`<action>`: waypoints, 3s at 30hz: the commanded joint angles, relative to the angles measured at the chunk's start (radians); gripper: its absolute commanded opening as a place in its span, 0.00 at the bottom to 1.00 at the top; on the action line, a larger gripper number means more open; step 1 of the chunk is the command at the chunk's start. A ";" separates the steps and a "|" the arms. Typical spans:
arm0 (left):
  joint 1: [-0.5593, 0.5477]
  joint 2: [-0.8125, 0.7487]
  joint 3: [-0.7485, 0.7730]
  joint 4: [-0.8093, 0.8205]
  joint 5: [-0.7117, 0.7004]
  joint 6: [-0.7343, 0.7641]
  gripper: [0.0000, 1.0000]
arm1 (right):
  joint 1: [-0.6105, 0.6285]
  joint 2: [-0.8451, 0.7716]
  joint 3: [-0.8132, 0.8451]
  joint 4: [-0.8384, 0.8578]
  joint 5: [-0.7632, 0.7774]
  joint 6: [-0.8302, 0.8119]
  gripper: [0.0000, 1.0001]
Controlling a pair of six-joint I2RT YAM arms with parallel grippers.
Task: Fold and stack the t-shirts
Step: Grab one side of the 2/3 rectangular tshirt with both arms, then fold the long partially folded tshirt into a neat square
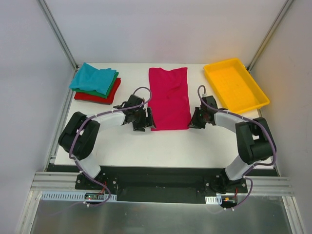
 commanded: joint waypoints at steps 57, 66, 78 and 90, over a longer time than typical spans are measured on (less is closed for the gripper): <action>-0.150 -0.769 -0.131 -0.137 0.022 0.018 0.00 | 0.133 -1.065 -0.137 -0.529 -0.157 0.091 0.01; 0.014 -0.527 -0.015 -0.038 0.143 0.048 0.00 | 0.035 -0.839 0.017 -0.471 -0.114 -0.017 0.00; 0.151 -0.238 0.159 -0.012 0.207 0.082 0.00 | -0.127 -0.503 0.121 -0.234 -0.263 -0.043 0.00; 0.183 0.114 0.367 -0.021 0.054 0.101 0.00 | -0.199 -0.059 0.235 0.019 -0.237 -0.035 0.01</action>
